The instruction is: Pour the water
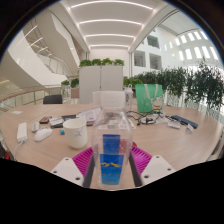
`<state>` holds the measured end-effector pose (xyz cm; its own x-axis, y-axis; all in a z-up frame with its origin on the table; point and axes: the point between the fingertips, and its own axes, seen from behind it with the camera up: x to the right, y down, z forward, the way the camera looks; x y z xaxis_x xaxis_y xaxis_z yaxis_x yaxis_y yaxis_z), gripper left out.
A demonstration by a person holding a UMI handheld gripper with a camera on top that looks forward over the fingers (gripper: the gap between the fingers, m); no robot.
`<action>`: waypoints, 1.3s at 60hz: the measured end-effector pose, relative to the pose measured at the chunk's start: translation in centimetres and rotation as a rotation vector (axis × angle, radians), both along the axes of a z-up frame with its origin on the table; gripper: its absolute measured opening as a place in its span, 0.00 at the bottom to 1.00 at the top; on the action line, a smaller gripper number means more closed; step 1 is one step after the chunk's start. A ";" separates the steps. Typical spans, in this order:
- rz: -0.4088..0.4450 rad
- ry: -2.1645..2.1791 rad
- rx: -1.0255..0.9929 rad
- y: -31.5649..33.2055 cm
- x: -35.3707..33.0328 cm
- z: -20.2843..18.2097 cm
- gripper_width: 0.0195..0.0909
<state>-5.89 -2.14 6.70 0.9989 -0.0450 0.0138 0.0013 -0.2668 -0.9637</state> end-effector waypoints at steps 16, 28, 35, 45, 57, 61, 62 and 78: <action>-0.033 0.126 -0.030 2.2 0.3 -0.7 0.32; -0.036 0.057 -0.125 3.6 2.5 1.4 0.25; -0.003 -0.236 -0.137 5.9 4.9 6.1 0.25; 0.041 -0.944 -0.172 10.3 5.8 9.0 0.25; 0.114 -1.695 -0.311 14.4 3.9 9.9 0.25; 0.139 -1.855 -0.323 15.0 3.4 11.5 0.25; 0.145 -1.898 -0.324 15.2 3.2 11.7 0.25; 0.253 -2.210 -0.448 15.7 1.0 12.4 0.25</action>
<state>-4.90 13.55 19.14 -0.5991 0.3594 0.7155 0.6919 -0.2173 0.6885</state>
